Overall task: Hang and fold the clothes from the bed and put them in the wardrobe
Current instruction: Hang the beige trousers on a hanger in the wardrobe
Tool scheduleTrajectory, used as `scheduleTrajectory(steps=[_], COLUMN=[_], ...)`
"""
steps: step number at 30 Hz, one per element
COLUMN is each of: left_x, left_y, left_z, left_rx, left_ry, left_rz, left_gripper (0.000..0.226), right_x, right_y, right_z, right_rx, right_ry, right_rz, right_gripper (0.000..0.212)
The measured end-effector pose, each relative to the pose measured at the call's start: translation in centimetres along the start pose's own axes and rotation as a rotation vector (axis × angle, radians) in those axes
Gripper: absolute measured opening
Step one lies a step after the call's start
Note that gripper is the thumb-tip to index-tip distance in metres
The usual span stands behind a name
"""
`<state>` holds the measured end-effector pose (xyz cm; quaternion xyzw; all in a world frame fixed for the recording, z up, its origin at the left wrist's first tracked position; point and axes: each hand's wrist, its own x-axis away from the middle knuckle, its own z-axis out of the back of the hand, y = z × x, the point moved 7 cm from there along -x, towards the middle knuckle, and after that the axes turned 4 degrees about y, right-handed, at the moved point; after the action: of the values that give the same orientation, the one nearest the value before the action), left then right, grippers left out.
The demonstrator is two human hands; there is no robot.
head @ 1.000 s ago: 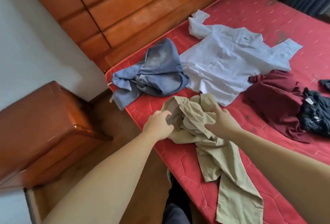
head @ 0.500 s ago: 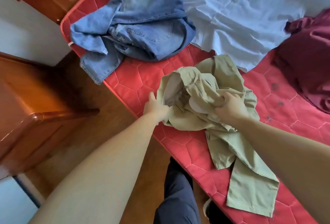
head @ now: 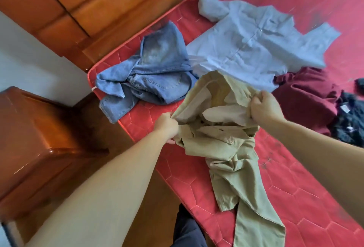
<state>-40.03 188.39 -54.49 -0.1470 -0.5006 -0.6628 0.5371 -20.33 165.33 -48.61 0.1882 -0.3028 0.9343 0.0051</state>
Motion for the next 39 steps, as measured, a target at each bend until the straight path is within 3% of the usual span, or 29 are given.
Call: scheduleTrajectory(steps=[2, 6, 12, 14, 16, 18, 22, 24, 27, 29, 34, 39], left_x=[1.9, 7.6, 25.2, 32.7, 41.0, 49.3, 62.8, 67.8, 73.9, 77.3, 84.3, 90.6], left_y=[3.5, 12.9, 28.1, 32.3, 35.9, 39.0, 41.9, 42.0, 40.9, 39.7, 34.5, 25.1], left_z=[1.4, 2.2, -0.4, -1.8, -3.4, -5.3, -10.8, -13.8, -16.9, -18.6, -22.0, -24.9], left_rx=[0.04, 0.135, 0.184, 0.23, 0.285, 0.287, 0.123, -0.005, -0.079, -0.104, -0.248, -0.624], left_ry=[0.05, 0.088, 0.014, -0.054, -0.118, -0.183, -0.348, -0.445, -0.598, -0.696, -0.879, -1.334], left_rz=[-0.076, -0.282, -0.71, -0.83, -0.973, -1.121, -1.348, -1.426, -1.552, -1.674, -1.926, -2.076], left_gripper=[0.044, 0.031, 0.028, 0.022, 0.02, 0.021, 0.021, 0.023, 0.015, 0.016, 0.021, 0.094], right_x=[0.2, 3.2, 10.6, 13.6, 17.4, 21.3, 28.5, 32.2, 36.3, 39.2, 48.7, 62.2], right_y=[-1.5, -2.6, 1.7, 4.1, 6.3, 6.2, 2.3, 0.4, 0.5, 2.4, 8.3, 12.9], right_z=[5.2, 16.4, 35.4, 40.5, 44.4, 48.5, 58.0, 61.4, 65.3, 66.8, 68.4, 68.2], right_rx=[-0.043, -0.097, -0.038, -0.005, 0.07, 0.091, -0.255, -0.227, 0.044, 0.159, -0.049, -0.172], right_ry=[0.048, 0.022, 0.153, 0.09, -0.057, -0.079, 0.359, 0.484, 0.665, 0.752, 0.95, 1.18], right_rz=[0.035, 0.098, 0.087, 0.03, -0.043, 0.039, 0.371, 0.468, 0.397, 0.272, 0.14, -0.096], right_gripper=[0.026, 0.063, 0.085, 0.081, 0.064, 0.059, 0.106, 0.092, 0.03, 0.03, 0.021, 0.012])
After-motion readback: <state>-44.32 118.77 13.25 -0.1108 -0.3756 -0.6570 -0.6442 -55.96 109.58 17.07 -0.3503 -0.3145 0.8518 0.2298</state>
